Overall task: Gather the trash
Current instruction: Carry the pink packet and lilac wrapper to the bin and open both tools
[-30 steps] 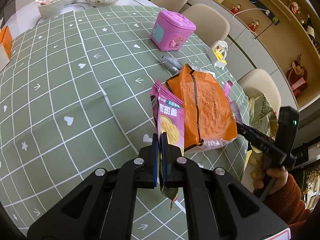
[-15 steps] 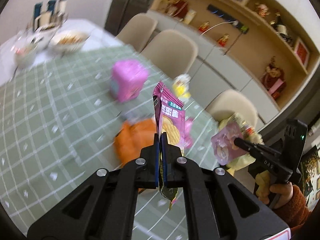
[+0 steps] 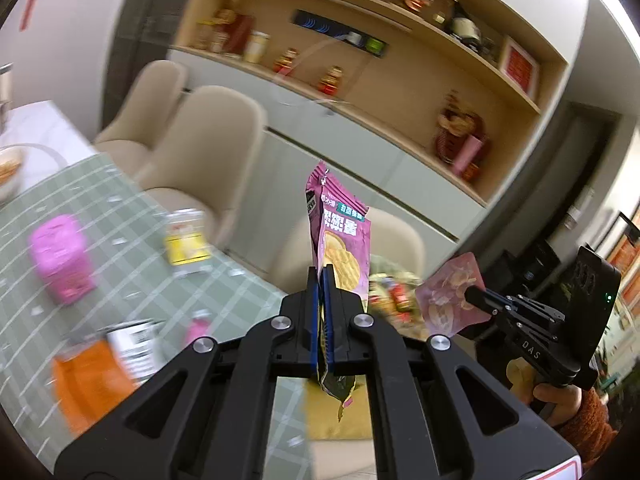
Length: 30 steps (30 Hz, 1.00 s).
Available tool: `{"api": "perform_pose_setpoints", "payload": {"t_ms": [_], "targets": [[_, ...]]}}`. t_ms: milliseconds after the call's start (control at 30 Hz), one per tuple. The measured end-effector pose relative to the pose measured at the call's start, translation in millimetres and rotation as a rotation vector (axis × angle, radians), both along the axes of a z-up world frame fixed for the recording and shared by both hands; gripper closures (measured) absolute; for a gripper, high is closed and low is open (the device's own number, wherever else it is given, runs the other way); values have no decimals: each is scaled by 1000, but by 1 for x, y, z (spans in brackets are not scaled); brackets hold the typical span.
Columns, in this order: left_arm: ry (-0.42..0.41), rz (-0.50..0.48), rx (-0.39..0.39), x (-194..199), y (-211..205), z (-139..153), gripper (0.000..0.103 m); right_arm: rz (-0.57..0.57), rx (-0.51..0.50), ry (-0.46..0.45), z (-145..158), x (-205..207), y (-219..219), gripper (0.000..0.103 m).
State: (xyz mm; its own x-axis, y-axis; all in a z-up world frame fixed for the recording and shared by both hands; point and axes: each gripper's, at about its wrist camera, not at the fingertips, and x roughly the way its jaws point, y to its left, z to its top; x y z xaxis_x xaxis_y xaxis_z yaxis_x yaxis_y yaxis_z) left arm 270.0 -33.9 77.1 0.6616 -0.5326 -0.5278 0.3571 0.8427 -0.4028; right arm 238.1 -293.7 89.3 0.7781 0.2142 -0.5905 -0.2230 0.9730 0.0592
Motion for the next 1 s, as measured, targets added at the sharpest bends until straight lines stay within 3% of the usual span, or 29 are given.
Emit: {"api": "perform_pose_setpoints", "payload": {"t_ms": [200,433,667,933,1000], "targets": [[39,-135,-8,41,-86,-11,101,-185,16,-38,-4,-6,-91,99],[127,-229,53,82,-186,-59,101,-300,50,-10,-30,-7,-161,99],[229,-249,314,117,-272,-129,101,-315,66,35,-51,5,-202,99],[303,-252,485,123,-298,-170,100,-307,104,78,-75,23,-228,99],[323,-248,480,123,-299,-176,100,-299,112,87,-79,27,-231,99]]}}
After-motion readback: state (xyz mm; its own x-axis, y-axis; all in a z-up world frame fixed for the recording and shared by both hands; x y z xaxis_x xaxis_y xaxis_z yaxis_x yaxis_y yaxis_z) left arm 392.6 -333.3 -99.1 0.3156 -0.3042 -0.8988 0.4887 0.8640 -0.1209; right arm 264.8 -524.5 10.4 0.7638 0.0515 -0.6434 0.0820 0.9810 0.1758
